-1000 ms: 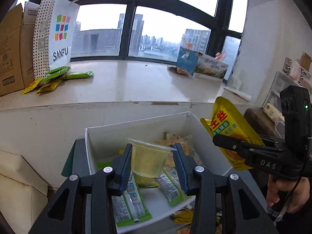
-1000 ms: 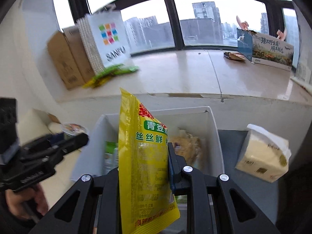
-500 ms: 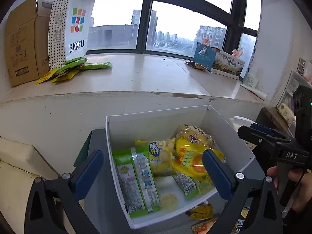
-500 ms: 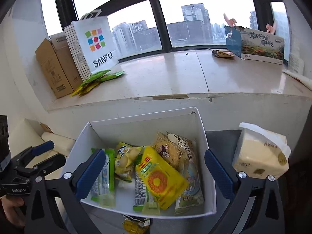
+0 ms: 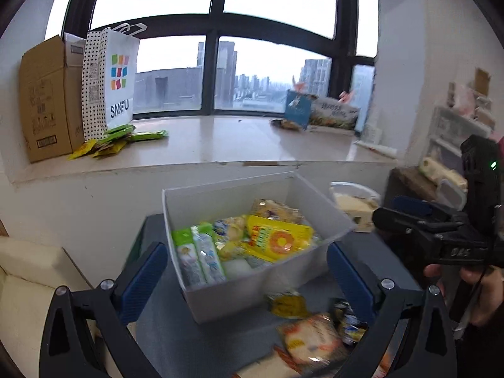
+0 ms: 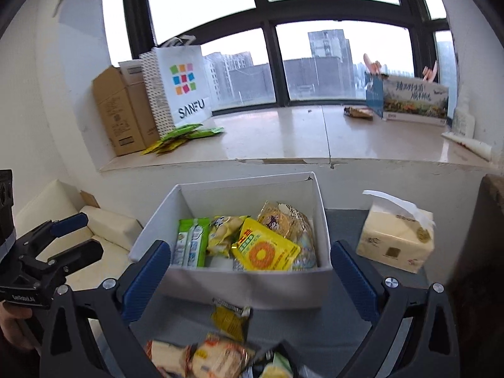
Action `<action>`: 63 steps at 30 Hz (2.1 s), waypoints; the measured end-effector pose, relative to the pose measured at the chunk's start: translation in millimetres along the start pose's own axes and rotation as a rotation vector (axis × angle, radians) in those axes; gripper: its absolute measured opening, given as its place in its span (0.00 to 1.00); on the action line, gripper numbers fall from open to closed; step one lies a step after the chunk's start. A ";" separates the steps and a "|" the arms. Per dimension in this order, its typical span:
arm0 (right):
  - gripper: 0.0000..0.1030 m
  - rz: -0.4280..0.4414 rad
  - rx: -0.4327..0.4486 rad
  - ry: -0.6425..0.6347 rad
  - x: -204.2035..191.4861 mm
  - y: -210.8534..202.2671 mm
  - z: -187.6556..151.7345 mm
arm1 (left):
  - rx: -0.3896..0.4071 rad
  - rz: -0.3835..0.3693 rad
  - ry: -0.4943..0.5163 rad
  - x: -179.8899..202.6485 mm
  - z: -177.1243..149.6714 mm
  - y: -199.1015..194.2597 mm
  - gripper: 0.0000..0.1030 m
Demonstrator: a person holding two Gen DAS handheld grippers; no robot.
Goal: Organize snacks
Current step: 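Move both tools back over the remaining snack pile, then grasp the black-and-yellow chip bag with the right tool while the left grasps the peanut bag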
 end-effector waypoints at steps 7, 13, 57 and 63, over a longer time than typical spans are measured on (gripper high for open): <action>1.00 -0.041 0.009 -0.027 -4.4 -52.4 -32.3 | 0.060 -0.022 0.005 23.6 -19.9 -53.7 1.00; 1.00 -0.050 0.006 -0.011 -4.2 -92.4 -81.2 | 0.014 -0.044 0.008 44.3 -54.7 -76.7 1.00; 0.56 0.065 -0.348 0.245 37.4 44.1 -183.8 | -0.098 -0.129 0.049 71.9 -141.2 -86.4 1.00; 0.54 0.079 -0.297 0.272 44.4 31.7 -179.9 | -0.118 -0.139 0.083 83.7 -148.2 -80.7 1.00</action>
Point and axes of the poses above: each gripper's, at about its wrist camera, not at the fingertips, and y roughly the way its jaws point, x to its right, z to its top, the point moved 10 cm from there along y, roughly the way its jaws point, and after that the axes turned 6 degrees about y, right-handed, at the moved point
